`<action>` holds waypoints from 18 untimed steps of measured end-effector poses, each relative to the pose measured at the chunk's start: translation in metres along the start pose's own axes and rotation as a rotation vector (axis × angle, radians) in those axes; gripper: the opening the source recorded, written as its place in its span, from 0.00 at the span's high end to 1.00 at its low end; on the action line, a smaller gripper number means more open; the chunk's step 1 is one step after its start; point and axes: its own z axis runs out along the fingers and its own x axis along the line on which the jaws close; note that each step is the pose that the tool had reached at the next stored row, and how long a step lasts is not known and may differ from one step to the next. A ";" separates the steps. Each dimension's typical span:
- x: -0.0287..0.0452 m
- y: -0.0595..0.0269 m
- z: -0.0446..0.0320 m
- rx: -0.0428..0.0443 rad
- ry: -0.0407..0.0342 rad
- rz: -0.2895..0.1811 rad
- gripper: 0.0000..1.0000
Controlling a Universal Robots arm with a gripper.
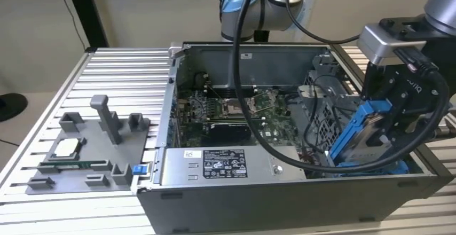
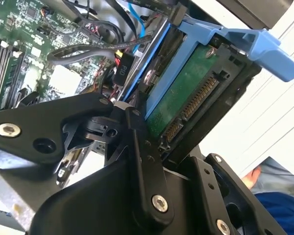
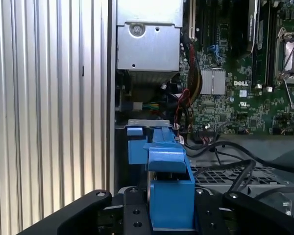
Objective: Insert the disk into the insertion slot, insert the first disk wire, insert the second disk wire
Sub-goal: 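Insert the disk into the insertion slot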
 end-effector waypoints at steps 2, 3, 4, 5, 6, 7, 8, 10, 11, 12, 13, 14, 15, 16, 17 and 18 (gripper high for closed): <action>0.0002 0.0000 0.0035 0.0000 -0.0001 0.000 1.00; 0.0002 -0.0001 0.0046 0.0000 0.0000 0.000 1.00; 0.0002 -0.0001 0.0055 0.0000 0.0001 0.000 1.00; 0.0002 -0.0001 0.0059 0.0000 0.0001 0.000 1.00; 0.0002 -0.0001 0.0059 0.0000 0.0001 0.000 1.00; 0.0003 -0.0001 0.0059 0.0000 0.0002 0.000 1.00; 0.0003 -0.0001 0.0060 0.0000 0.0001 0.000 1.00; 0.0003 -0.0001 0.0060 0.0000 0.0000 0.000 1.00; 0.0003 -0.0001 0.0060 0.0000 0.0000 0.000 1.00; 0.0003 -0.0001 0.0060 0.0000 0.0000 0.000 1.00; 0.0003 -0.0001 0.0060 0.0000 0.0000 0.000 1.00; 0.0003 -0.0001 0.0060 0.0000 0.0000 0.000 1.00; 0.0003 -0.0001 0.0060 0.0000 0.0000 0.000 1.00; 0.0003 -0.0001 0.0060 -0.0001 0.0000 0.000 0.00; 0.0003 -0.0001 0.0060 -0.0001 0.0001 0.000 0.00; 0.0003 -0.0001 0.0060 -0.0001 -0.0001 0.000 0.00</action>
